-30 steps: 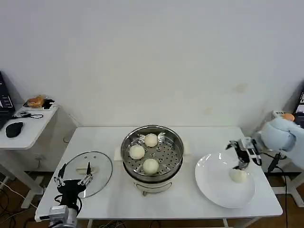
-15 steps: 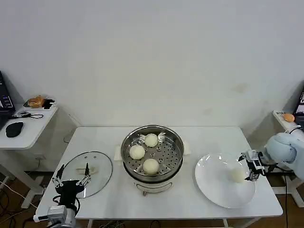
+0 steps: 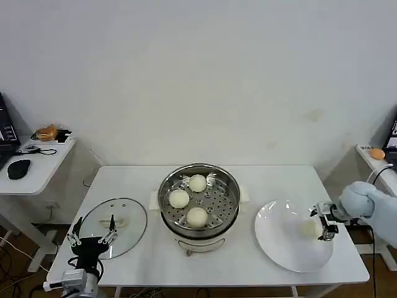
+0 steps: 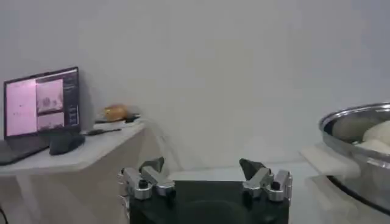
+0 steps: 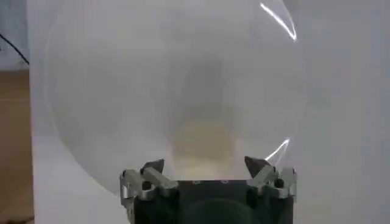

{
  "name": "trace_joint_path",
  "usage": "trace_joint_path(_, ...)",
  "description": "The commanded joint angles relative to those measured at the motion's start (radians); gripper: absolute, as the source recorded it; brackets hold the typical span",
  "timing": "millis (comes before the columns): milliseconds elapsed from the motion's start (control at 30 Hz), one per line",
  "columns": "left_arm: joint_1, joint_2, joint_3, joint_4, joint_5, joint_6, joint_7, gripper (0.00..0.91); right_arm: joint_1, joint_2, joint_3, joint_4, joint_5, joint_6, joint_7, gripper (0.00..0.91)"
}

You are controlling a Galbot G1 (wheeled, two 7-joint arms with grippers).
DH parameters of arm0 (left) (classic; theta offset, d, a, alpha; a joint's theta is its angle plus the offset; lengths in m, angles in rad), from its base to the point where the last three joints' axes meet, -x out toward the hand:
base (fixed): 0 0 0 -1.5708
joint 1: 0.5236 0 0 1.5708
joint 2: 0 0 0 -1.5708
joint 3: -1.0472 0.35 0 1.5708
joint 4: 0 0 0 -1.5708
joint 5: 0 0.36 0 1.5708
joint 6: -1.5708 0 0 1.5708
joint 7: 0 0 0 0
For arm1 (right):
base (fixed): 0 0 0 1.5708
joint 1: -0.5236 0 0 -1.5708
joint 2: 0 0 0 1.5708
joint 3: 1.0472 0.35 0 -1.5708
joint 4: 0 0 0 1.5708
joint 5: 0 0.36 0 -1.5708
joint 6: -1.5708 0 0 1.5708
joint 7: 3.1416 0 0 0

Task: Take steamed baozi put them in steamer then cover it.

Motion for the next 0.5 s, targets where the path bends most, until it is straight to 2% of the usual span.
trace_joint_path(33, -0.001, 0.000, 0.001, 0.003, 0.001, 0.001, 0.000, 0.907, -0.035, 0.036, 0.028, -0.051, -0.011, -0.001, 0.002, 0.766)
trace_joint_path(200, 0.000, -0.001, 0.001, 0.002, 0.000, 0.001, 0.000, 0.907, -0.034, 0.033, 0.030, -0.044, -0.011, -0.007, -0.001, 0.625)
trace_joint_path(500, 0.003, -0.005, 0.001, -0.005, 0.001, 0.000, -0.001, 0.907, -0.006, 0.015, 0.029, -0.017, -0.001, -0.015, -0.012, 0.544)
